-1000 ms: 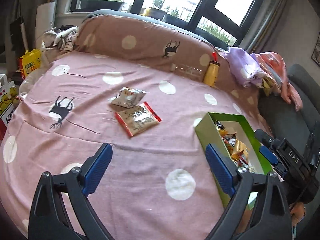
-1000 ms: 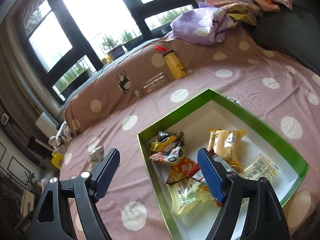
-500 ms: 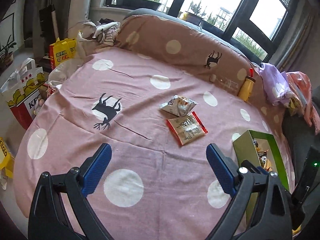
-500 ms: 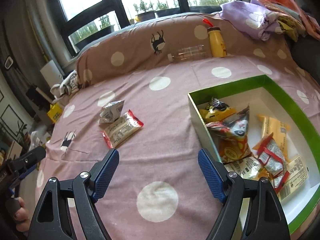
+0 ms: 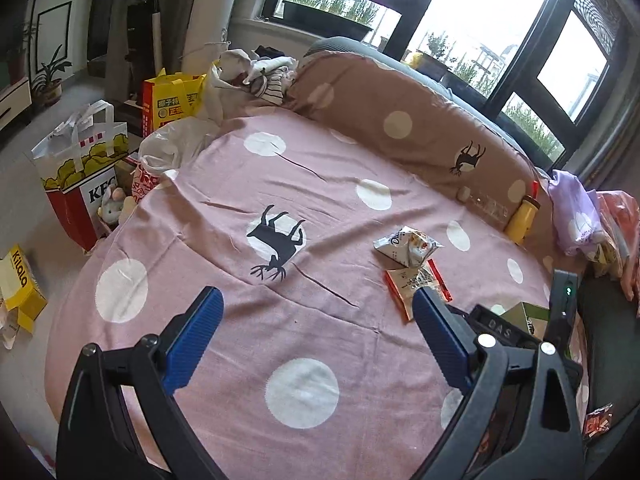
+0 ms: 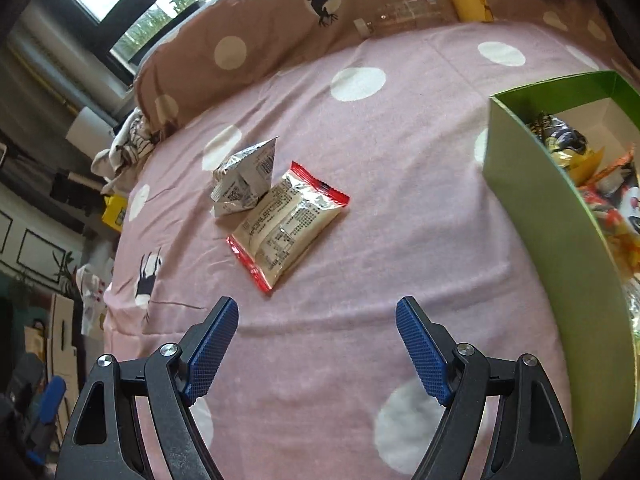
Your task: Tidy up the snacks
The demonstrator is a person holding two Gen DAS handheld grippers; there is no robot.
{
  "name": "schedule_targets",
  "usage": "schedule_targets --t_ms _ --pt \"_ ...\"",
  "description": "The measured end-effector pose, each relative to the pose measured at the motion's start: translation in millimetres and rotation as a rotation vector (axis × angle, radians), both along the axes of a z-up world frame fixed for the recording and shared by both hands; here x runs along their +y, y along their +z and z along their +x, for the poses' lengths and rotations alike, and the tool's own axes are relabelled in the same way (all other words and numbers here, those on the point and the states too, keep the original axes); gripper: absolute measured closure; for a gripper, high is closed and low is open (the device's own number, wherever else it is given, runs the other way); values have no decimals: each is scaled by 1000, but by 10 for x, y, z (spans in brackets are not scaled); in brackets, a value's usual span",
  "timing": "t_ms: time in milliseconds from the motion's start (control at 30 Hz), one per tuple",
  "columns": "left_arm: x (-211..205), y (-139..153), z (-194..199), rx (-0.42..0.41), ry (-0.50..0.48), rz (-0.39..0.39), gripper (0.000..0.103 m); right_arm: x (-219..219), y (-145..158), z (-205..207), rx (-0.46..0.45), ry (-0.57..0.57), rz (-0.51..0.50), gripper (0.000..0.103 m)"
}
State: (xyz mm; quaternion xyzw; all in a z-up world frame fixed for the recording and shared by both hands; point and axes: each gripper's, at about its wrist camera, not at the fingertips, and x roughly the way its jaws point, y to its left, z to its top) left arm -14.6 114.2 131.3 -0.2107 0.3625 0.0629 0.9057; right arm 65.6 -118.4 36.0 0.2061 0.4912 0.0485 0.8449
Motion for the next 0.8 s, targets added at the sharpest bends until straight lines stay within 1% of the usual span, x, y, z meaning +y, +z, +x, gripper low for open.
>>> schedule_targets --t_ms 67,100,167,233,267,333,367,433,533,567,667,733,800 --pt "36 -12 21 7 7 -15 7 105 -11 185 21 -22 15 21" --pt "58 -17 37 10 8 -25 7 166 -19 267 35 -36 5 21" --pt "79 -26 52 13 8 -38 7 322 -40 431 51 -57 -47 21" --pt "94 -31 68 16 9 -43 7 397 -84 538 49 -114 -89 21" --pt "94 -32 75 17 9 -43 7 428 -124 588 54 -157 -126 21" --pt "88 -35 93 22 4 -39 7 486 -208 685 71 -181 -156 21" --pt "88 -38 98 24 3 -41 7 536 -198 701 52 -194 -201 21" --pt "85 -39 99 22 7 -57 7 620 -192 750 20 -187 -257 21" --pt "55 -33 116 17 -11 -69 7 737 -249 816 24 -155 -352 20" --pt "46 -33 119 16 -15 -67 7 750 -255 820 19 -146 -369 20" --pt "18 -32 132 22 -21 -49 7 720 -261 786 4 -121 -363 20" --pt "15 -34 136 24 -20 -44 7 701 -257 771 9 -90 -367 21" --pt "16 -40 139 28 -20 -45 7 667 -240 736 12 -72 -382 32"
